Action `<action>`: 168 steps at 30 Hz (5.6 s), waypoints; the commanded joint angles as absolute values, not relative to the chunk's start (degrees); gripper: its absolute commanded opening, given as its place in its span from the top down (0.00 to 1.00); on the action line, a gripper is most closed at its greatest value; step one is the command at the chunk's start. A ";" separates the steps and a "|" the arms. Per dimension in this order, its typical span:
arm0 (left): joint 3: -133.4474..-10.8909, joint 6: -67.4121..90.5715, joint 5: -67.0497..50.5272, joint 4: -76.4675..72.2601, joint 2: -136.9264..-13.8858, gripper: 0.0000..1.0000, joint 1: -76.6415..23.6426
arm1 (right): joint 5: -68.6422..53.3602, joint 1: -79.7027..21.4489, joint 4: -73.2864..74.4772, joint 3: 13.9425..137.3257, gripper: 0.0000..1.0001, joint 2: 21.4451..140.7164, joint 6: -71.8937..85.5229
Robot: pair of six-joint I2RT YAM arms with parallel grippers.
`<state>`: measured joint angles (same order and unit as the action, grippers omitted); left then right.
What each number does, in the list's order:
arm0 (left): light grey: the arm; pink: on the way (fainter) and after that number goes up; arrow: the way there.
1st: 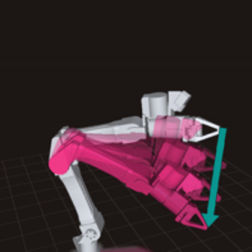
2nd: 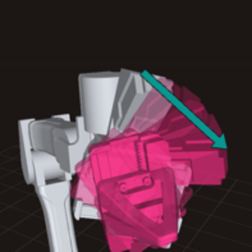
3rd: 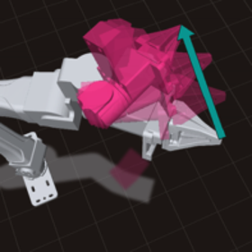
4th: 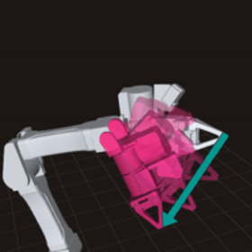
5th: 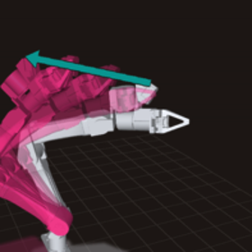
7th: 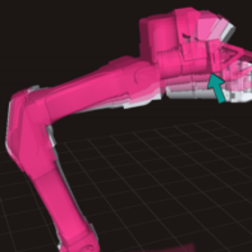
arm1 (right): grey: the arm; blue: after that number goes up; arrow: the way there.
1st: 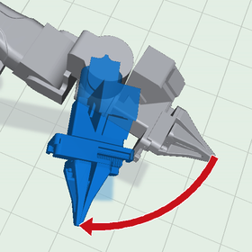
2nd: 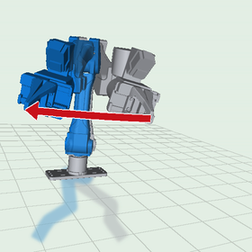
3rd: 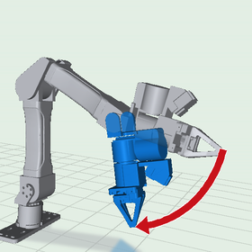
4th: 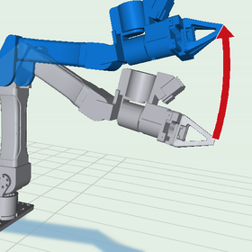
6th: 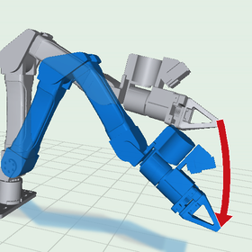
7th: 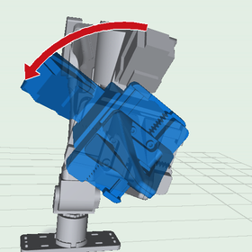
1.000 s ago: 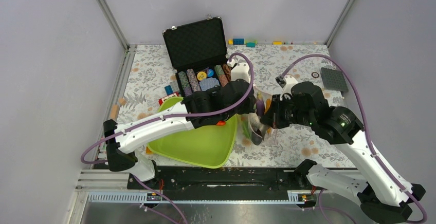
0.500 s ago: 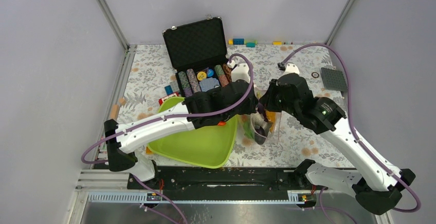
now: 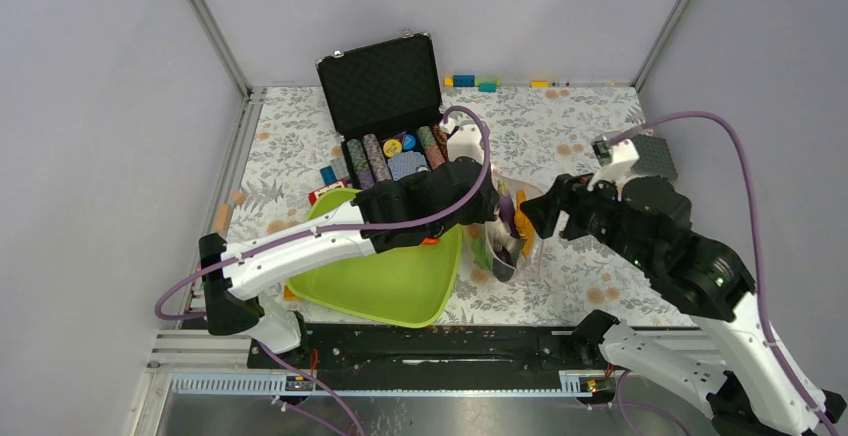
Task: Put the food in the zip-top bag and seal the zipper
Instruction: Adjust the fake fish in the zipper food storage bag, then pick up the fake vegetable from the bin, then place the fake vegetable in the zipper food storage bag.
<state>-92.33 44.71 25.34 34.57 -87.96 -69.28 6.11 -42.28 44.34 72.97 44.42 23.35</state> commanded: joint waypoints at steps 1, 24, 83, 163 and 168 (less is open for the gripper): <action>-91.80 42.92 26.78 30.32 -84.40 1.00 -69.13 | 18.36 -42.50 49.36 72.02 0.25 42.83 20.70; -73.51 49.93 35.78 36.54 -66.84 0.01 -67.02 | 20.07 -42.52 51.42 73.04 1.00 51.84 21.31; -50.33 104.89 26.95 31.62 -89.76 0.20 -48.18 | 24.17 -42.37 51.68 72.07 1.00 52.14 20.25; -57.22 -19.69 -16.53 -17.95 -69.93 1.00 -69.44 | -7.23 -33.20 59.02 81.01 1.00 56.52 18.19; -51.80 -20.02 -11.06 -19.25 -67.29 1.00 -69.35 | -9.72 -33.20 58.93 81.73 1.00 56.72 18.10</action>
<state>-53.15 -19.35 -16.01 -16.34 -69.73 -69.56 -6.61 -33.63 59.61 78.81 57.41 19.03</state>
